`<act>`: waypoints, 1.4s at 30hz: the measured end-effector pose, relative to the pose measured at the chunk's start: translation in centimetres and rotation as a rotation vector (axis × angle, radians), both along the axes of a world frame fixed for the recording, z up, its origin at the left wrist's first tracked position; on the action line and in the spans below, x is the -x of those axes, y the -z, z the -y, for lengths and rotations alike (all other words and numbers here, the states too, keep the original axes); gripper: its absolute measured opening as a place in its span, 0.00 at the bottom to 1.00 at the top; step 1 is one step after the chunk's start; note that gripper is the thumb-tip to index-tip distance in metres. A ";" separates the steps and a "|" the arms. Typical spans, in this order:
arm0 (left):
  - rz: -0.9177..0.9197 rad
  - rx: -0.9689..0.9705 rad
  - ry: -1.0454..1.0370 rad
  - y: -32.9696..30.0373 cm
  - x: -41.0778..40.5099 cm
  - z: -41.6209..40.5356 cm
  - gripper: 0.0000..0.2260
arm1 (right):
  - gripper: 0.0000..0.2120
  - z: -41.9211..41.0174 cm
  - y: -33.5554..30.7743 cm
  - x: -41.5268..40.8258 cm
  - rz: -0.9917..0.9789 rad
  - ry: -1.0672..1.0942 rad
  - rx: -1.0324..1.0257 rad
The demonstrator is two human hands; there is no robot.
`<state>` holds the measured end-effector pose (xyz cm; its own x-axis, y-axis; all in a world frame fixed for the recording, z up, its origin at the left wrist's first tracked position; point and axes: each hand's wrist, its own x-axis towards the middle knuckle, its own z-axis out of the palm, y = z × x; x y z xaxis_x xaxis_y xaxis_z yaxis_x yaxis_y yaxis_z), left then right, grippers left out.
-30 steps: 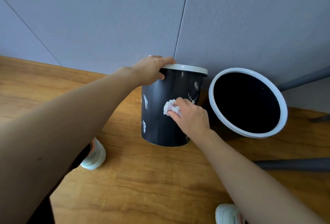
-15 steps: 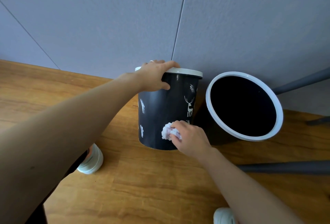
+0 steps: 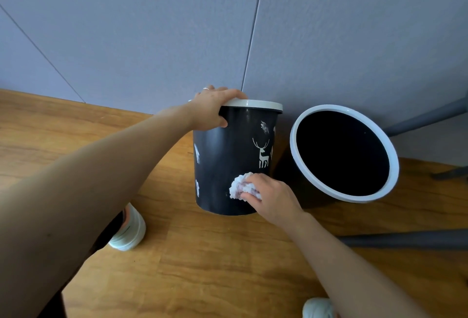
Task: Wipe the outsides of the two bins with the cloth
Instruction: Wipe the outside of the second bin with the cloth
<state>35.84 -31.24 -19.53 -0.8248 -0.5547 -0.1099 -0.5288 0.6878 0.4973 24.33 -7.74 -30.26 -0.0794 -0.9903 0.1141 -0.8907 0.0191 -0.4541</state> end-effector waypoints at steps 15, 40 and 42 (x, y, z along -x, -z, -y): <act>0.000 -0.001 -0.023 0.2 0.2 0.0 0.29 | 0.13 -0.5 -0.2 0.2 -0.033 -0.010 0.035; 0.076 0.155 0.095 1.3 0.3 1.0 0.32 | 0.09 -1.4 1.3 -2.3 -0.194 -0.136 -0.114; 0.074 0.171 0.101 1.5 0.5 1.0 0.32 | 0.08 -0.7 0.8 -2.3 -0.211 -0.127 -0.087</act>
<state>35.36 -32.27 -21.03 -0.8705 -0.4851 -0.0838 -0.4835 0.8105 0.3306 26.62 -6.99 -31.02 0.0625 -0.9976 0.0291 -0.9634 -0.0679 -0.2594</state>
